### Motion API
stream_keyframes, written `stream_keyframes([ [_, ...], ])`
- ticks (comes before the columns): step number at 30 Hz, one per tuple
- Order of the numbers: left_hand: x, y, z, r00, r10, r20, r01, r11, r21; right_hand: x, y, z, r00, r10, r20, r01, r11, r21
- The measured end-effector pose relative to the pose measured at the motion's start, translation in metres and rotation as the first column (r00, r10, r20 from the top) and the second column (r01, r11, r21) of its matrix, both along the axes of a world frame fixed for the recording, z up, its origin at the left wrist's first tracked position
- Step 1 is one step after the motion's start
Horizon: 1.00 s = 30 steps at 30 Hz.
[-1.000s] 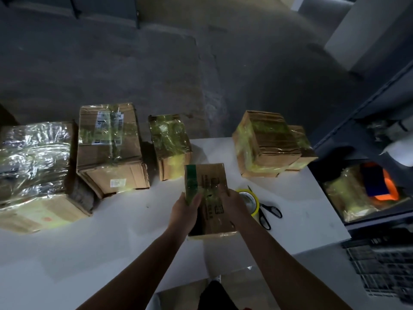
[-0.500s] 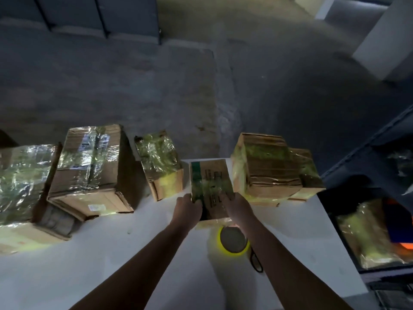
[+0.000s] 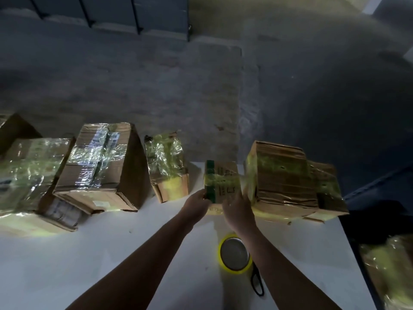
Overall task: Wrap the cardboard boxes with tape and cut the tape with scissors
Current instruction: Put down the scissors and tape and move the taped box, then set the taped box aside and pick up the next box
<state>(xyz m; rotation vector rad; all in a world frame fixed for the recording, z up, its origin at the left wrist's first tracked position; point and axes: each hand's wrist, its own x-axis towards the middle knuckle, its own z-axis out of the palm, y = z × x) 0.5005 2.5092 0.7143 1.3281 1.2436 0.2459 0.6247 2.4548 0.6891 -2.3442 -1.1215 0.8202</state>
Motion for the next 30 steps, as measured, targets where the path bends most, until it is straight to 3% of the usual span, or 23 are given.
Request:
stream_keyframes([
  [4,-0.002,0.000,0.003,0.997,0.030,-0.077,-0.022,0.994,0.106,-0.017,0.008,0.007,0.950,0.100,0.297,-0.092,0.995,-0.044],
  [11,-0.054,0.013,0.015,0.974,0.189,-0.129,-0.146,0.947,0.288,-0.063,0.071,0.024,0.972,0.231,-0.046,-0.217,0.954,0.207],
  [16,-0.101,0.034,0.025,0.934,0.328,-0.143,-0.252,0.886,0.388,-0.087,0.123,0.020,0.973,0.182,-0.143,-0.162,0.976,0.143],
  [20,-0.124,0.047,0.026,0.945,0.273,-0.180,-0.221,0.940,0.261,-0.090,0.131,0.015,0.969,0.146,-0.197,-0.134,0.988,0.075],
  [24,-0.133,0.051,0.021,0.975,0.214,-0.058,-0.206,0.972,0.114,-0.087,0.118,0.015,0.966,0.165,-0.200,-0.160,0.986,0.044],
  [27,-0.136,0.050,0.017,0.968,0.252,0.007,-0.252,0.963,0.092,-0.086,0.105,0.018,0.956,0.127,-0.266,-0.130,0.991,0.008],
  [30,-0.142,0.046,0.011,0.959,0.281,-0.021,-0.275,0.950,0.146,-0.091,0.090,0.019,0.962,0.102,-0.253,-0.112,0.993,-0.025],
])
